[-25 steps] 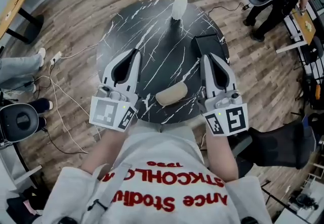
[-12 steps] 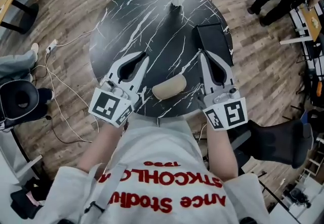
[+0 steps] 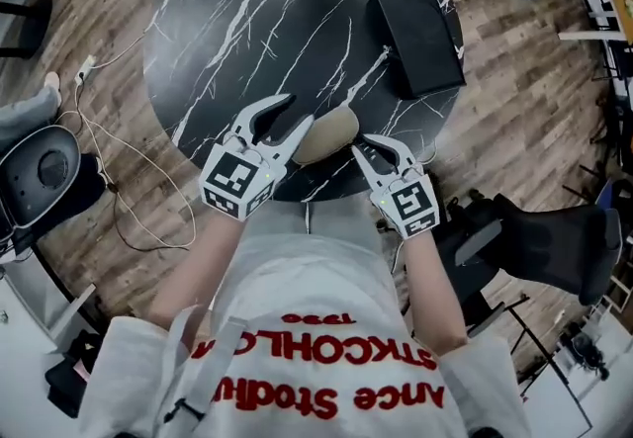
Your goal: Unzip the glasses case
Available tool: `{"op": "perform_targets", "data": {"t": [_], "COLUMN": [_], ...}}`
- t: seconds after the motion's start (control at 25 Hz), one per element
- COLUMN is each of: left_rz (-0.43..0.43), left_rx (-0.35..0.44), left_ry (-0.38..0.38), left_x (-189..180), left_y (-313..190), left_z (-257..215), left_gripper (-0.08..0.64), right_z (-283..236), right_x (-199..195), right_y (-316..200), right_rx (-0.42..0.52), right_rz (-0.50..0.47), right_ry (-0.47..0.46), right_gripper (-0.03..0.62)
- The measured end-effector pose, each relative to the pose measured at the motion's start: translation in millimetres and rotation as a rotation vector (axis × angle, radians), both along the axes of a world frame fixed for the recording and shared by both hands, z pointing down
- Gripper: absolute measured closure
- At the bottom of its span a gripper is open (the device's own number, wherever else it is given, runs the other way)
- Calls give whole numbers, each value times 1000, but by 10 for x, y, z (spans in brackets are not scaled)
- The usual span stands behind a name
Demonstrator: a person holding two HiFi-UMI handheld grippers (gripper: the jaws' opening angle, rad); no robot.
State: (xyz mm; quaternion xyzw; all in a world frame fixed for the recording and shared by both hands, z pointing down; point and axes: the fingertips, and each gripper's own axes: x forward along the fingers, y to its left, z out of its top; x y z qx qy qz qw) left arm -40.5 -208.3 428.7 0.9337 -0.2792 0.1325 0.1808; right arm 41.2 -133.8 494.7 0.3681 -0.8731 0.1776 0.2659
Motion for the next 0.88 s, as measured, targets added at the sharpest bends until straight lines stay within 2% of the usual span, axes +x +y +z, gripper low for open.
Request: {"op": "perform_targets", "data": {"t": [0.08, 0.2, 0.28, 0.4, 0.52, 0.64, 0.76, 0.88], "left_rz": [72, 189, 250, 331, 403, 408, 391, 332], "left_rx": [-38, -50, -88, -198, -251, -317, -322, -322], "left_ry": [-58, -116, -146, -179, -204, -186, -207, -249], "left_x": [106, 279, 362, 423, 483, 514, 488, 444], "left_y": [77, 180, 258, 414, 514, 508, 488, 450], "left_z": [292, 601, 785, 1058, 1232, 1281, 1274, 1286], "left_gripper": [414, 399, 384, 330, 300, 299, 299, 298], "right_z": [303, 594, 685, 755, 790, 793, 793, 795], "right_x": [39, 87, 58, -29, -89, -92, -99, -127], "right_y": [140, 195, 206, 262, 264, 219, 166, 75], "right_rx": [-50, -84, -100, -114, -113, -109, -109, -99], "right_rz": [-34, -72, -102, -147, -163, -172, -200, -234], "right_ry": [71, 149, 150, 161, 184, 199, 204, 211], "right_gripper": [501, 460, 440, 404, 396, 396, 396, 396]}}
